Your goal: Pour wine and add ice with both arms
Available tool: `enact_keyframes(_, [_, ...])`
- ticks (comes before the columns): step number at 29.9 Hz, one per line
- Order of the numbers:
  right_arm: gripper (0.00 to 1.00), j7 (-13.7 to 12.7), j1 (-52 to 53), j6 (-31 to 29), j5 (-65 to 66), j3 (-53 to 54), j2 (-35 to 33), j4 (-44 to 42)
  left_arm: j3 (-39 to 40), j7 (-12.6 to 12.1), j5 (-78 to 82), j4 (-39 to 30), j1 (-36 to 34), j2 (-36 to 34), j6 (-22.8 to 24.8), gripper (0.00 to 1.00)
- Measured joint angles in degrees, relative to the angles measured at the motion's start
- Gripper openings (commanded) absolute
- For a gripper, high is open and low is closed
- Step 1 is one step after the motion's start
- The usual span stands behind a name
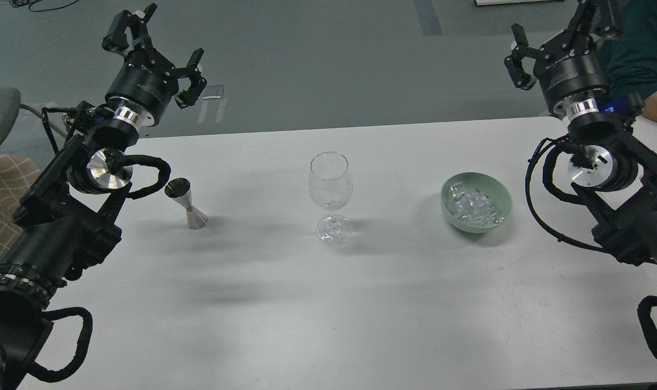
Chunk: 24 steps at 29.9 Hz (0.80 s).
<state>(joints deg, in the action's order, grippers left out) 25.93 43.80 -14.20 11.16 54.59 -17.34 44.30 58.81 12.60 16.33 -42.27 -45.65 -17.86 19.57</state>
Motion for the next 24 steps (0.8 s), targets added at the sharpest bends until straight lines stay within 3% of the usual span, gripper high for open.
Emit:
enact_keyframes(5, [1.0,-3.0,0.0,-0.1,-0.1,0.0,0.1,0.1,0.1,1.1,-0.1,-0.6,0.3,0.7,0.1,0.98])
enact_keyframes(14, [1.0,-7.5,-0.1,-0.2,-0.3,0.0,0.1,0.2,2.5,0.5,-0.2,-1.1,0.8,1.8,0.5,0.98])
enact_keyframes(24, [1.0,-8.0,-0.3,0.0,-0.2,0.1,0.0,0.4,2.5,0.3,-0.1,-1.2,1.6,1.6,1.4,0.99])
